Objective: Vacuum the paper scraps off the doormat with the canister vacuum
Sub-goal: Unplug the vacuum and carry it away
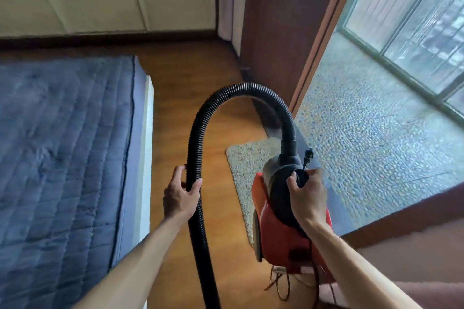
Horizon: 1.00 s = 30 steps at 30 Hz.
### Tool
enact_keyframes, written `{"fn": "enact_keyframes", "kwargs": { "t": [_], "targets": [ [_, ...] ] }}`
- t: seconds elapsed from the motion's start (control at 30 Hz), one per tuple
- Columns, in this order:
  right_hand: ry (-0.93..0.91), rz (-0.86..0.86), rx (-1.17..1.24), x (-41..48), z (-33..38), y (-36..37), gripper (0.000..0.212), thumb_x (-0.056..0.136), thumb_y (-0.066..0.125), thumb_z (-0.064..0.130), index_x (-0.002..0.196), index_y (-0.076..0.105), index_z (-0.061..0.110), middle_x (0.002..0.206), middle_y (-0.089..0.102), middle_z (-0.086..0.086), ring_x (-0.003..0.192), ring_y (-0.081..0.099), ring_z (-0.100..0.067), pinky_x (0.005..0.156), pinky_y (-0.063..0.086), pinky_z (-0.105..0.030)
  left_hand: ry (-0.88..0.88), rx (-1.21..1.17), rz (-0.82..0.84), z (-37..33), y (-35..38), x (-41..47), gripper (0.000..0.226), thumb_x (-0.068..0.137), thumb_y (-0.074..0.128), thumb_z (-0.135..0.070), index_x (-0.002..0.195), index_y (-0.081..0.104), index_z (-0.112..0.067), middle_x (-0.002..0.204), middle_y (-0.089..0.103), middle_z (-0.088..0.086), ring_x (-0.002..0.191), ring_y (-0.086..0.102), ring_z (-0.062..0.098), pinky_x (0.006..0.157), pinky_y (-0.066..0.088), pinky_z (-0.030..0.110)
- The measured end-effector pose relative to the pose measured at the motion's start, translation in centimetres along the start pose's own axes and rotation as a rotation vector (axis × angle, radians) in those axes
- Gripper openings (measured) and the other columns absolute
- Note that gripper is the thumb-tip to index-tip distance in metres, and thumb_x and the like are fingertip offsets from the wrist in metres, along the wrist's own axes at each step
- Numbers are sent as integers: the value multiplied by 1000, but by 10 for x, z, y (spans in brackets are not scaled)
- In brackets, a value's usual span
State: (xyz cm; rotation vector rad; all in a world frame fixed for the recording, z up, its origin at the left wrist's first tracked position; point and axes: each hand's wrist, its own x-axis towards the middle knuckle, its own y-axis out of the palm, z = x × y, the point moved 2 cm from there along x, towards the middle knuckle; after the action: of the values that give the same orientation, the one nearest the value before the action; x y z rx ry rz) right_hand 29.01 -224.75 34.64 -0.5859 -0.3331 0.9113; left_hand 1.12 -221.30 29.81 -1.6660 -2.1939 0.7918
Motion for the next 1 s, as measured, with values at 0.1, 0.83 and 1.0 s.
{"fn": "enact_keyframes", "kwargs": {
  "t": [0.1,0.83,1.0],
  "targets": [
    [-76,-34,17,11,68,-27,25,94,60,28,96,42,10,70,53,3,70,54,-26,66,38,-33,47,-56,-54,-61,-42,14,29,91,68,-32,114,52,-29,71,65,-3,63,63,18,56,41,29],
    [-202,-228,52,9,434,-91,35,90,55,39,105,43,11,95,66,-16,83,64,-36,77,55,-48,403,-94,-317,-304,-340,122,39,84,73,-36,117,59,-20,103,70,4,95,65,31,79,55,41],
    [-205,-216,69,20,467,-80,32,92,57,35,107,42,10,99,65,-14,85,62,-33,75,52,-41,439,-105,-348,-317,-362,147,30,82,73,-35,103,57,-21,91,72,2,85,67,32,72,55,40]
  ]
}}
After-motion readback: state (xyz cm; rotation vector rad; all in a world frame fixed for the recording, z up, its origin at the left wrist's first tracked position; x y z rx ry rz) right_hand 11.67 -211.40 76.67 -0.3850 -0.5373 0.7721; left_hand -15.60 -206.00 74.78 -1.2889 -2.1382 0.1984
